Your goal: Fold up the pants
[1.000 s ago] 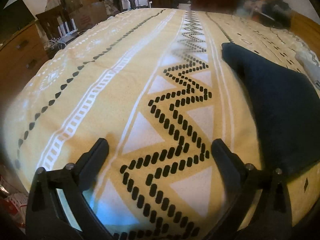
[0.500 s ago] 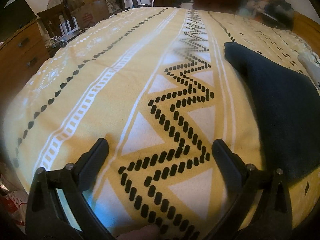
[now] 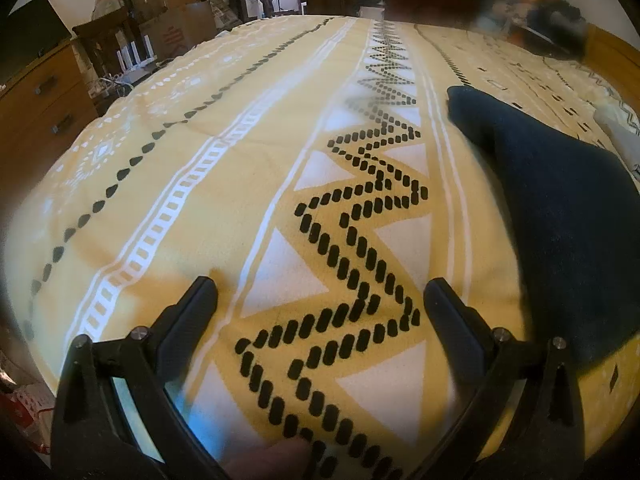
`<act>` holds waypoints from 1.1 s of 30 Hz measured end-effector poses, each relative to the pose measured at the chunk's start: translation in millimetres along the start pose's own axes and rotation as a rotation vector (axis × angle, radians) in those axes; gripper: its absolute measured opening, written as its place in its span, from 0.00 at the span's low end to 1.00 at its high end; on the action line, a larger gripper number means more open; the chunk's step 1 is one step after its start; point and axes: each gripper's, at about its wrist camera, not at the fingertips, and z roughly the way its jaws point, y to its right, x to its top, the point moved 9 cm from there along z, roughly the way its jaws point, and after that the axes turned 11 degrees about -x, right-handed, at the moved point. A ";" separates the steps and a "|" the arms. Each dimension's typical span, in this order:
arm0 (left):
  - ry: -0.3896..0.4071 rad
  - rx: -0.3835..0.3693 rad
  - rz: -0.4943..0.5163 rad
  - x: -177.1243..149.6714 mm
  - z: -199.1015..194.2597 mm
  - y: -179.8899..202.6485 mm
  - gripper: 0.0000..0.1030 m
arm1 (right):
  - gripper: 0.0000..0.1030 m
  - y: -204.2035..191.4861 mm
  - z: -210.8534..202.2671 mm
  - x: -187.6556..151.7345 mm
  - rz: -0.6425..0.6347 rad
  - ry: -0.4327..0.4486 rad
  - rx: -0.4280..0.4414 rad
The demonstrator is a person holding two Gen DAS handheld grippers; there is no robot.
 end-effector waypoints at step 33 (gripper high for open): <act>0.005 -0.001 -0.006 1.6 2.6 -1.5 1.00 | 1.00 -4.6 -1.2 0.2 -0.009 0.009 0.013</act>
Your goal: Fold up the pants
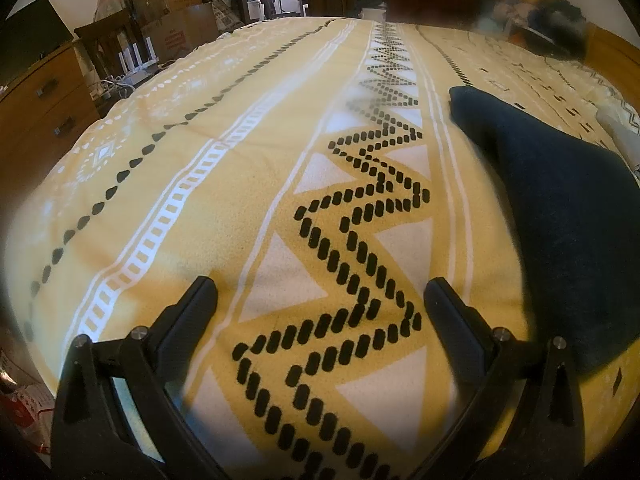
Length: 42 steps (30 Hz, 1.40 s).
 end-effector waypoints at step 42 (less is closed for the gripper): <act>0.010 -0.026 -0.018 -0.3 0.0 -0.1 1.00 | 1.00 -2.7 0.4 1.0 0.000 0.004 0.011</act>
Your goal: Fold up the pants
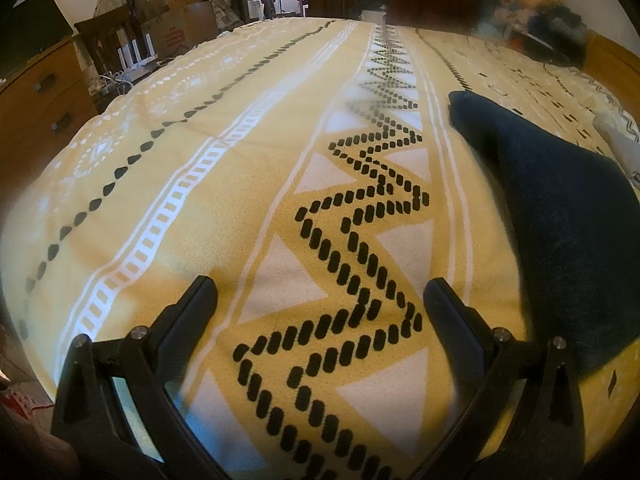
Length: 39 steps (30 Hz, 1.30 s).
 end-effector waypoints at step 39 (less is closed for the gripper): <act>-0.018 0.024 0.025 0.5 1.0 -2.4 1.00 | 1.00 -1.7 -0.8 -0.3 0.002 0.002 0.005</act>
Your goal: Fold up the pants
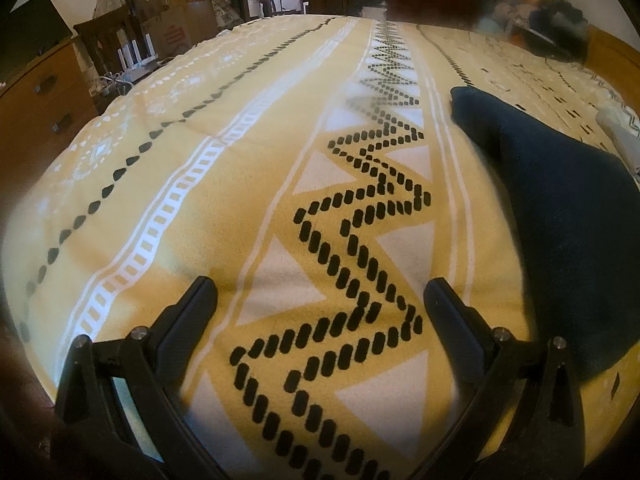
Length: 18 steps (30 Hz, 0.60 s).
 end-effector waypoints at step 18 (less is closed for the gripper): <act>-0.002 0.002 0.000 1.0 1.0 1.0 1.00 | 1.00 -2.4 3.5 4.5 -0.003 -0.011 0.000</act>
